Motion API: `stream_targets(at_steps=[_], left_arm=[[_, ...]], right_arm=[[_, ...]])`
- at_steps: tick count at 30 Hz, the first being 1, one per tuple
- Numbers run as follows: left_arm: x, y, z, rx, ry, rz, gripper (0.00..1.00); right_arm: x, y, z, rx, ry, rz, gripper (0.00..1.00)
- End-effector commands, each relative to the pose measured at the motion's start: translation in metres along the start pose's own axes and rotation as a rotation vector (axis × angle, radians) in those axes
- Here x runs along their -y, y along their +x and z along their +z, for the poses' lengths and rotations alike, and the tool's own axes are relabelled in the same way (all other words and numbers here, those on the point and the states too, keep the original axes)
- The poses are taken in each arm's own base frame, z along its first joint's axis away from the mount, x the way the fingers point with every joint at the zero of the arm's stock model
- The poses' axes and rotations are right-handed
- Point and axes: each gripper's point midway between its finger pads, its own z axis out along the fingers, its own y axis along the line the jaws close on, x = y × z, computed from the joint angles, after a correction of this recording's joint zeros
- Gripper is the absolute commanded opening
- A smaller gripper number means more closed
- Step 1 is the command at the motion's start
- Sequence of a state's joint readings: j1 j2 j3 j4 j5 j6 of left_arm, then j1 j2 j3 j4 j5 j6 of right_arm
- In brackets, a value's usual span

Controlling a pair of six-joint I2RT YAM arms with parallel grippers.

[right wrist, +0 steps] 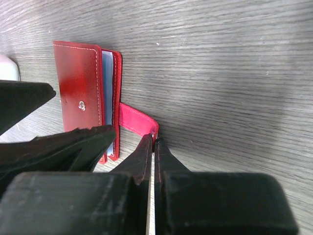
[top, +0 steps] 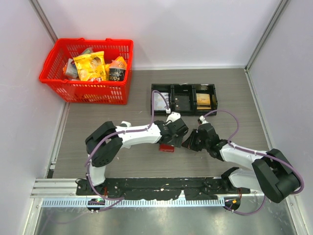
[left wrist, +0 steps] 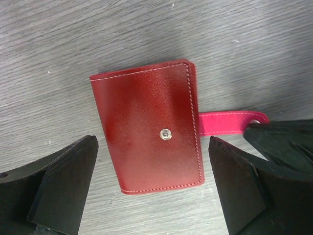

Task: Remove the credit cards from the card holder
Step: Open the card holder at the center of the board.

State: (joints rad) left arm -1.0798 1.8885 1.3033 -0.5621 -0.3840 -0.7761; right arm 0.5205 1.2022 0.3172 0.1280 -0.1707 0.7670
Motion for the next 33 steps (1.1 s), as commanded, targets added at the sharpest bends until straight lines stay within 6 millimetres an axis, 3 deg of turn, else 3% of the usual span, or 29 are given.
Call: stream_targets(at_steps=[1, 6, 10, 15, 22, 28, 33], left_arm=[[-0.004, -0.011, -0.001, 0.035, -0.067, 0.03, 1.0], [-0.015, -0.011, -0.002, 0.041, -0.116, 0.041, 0.98], [-0.025, -0.019, -0.013, 0.082, -0.134, 0.037, 0.9], [-0.036, -0.028, -0.029, 0.112, -0.116, 0.006, 0.88], [-0.055, -0.034, -0.033, 0.117, -0.103, -0.044, 0.72], [-0.06, -0.033, -0.028, 0.091, -0.059, -0.078, 0.55], [-0.05, -0.033, -0.027, 0.089, 0.017, -0.112, 0.54]], right_arm=[[-0.011, -0.007, -0.001, 0.027, -0.06, -0.007, 0.01], [-0.01, -0.01, -0.003, 0.035, -0.061, -0.006, 0.01], [-0.008, -0.011, -0.005, 0.038, -0.052, -0.012, 0.01], [-0.005, -0.012, -0.008, 0.033, -0.028, -0.029, 0.01], [-0.001, -0.022, -0.016, 0.059, 0.021, -0.051, 0.01], [0.009, -0.02, -0.022, 0.042, 0.087, -0.053, 0.01], [0.011, -0.021, -0.022, 0.039, 0.106, -0.048, 0.01]])
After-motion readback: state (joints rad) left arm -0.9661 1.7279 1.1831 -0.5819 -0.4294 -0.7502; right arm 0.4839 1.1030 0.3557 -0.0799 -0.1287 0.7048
